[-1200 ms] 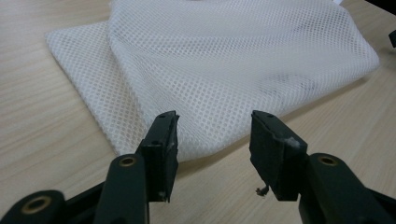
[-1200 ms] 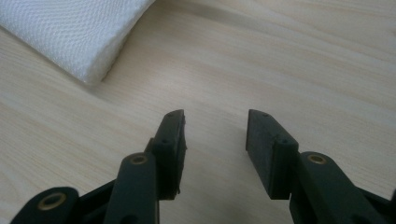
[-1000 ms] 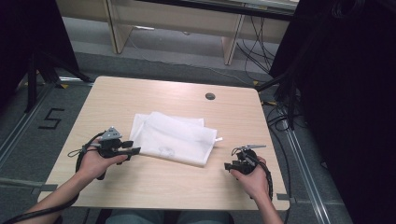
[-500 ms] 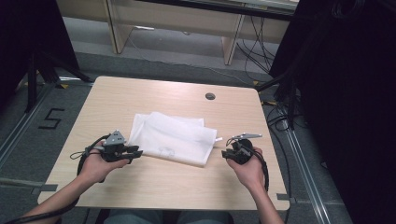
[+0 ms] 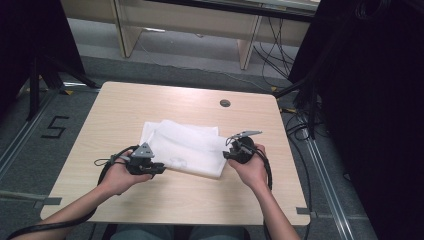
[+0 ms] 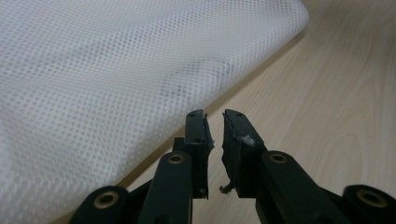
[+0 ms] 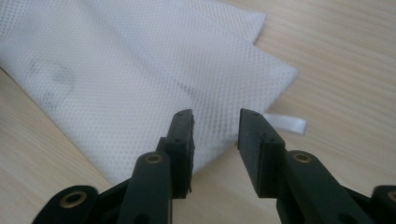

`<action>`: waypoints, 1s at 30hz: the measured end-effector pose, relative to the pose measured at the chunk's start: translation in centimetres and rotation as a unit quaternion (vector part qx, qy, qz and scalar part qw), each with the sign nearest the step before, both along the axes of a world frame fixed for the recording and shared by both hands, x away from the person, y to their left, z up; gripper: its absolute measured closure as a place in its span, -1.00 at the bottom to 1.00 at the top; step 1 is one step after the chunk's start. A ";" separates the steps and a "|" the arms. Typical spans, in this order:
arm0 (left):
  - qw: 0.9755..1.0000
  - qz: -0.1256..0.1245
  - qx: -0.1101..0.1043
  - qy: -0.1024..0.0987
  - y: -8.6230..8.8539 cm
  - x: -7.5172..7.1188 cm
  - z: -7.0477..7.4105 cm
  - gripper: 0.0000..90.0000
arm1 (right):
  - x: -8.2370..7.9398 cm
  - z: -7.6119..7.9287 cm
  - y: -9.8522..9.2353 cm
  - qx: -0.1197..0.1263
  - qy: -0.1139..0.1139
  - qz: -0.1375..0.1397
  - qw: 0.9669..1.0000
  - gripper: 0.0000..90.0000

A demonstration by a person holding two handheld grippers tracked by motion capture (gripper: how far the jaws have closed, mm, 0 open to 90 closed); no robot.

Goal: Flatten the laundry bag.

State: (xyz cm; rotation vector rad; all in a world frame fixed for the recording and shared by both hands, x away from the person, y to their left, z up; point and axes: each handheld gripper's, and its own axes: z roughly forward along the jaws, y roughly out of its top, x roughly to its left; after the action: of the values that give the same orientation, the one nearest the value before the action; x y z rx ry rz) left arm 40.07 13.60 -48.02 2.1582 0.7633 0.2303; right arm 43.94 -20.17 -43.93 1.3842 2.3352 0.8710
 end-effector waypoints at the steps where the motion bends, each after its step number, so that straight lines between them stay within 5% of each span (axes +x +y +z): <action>1: 1.000 0.001 -0.001 -0.002 -0.1 0.2 0.0 0.76 | 0.2 -0.1 0.6 0.003 -0.009 -0.002 1.000 0.45; 4: 1.000 0.009 0.002 -0.009 0.0 1.0 0.1 0.74 | 0.3 -0.1 1.6 0.002 0.001 0.006 1.000 0.45; 12: 0.996 0.085 -0.013 -0.019 2.1 2.2 -0.4 0.62 | 0.3 -1.6 4.1 -0.008 0.012 0.046 0.999 0.56; 16: 0.994 0.107 -0.011 -0.031 2.5 2.7 -0.7 0.24 | 0.1 -2.1 4.4 -0.013 0.026 0.051 0.998 0.58; 18: 0.990 0.131 -0.004 -0.046 2.8 3.0 -1.1 0.10 | -0.1 -2.4 4.4 -0.012 0.034 0.048 0.998 0.57; 22: 0.989 0.145 -0.013 -0.037 3.2 3.4 -1.4 0.00 | 0.0 -2.8 4.2 -0.013 0.036 0.052 0.998 0.52; 26: 0.988 0.150 -0.016 -0.017 3.4 3.8 -2.1 0.04 | -0.1 -3.4 4.0 -0.025 0.039 0.053 0.997 0.53; 30: 0.990 0.136 0.017 -0.006 3.7 3.9 -2.3 0.33 | -0.3 -3.9 4.0 -0.033 0.056 0.053 0.996 0.67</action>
State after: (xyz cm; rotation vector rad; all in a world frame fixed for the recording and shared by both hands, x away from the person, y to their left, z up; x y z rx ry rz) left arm 43.96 17.26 -50.32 2.0784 1.0548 0.3992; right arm 43.62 -16.16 -47.82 1.3254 2.5182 0.7558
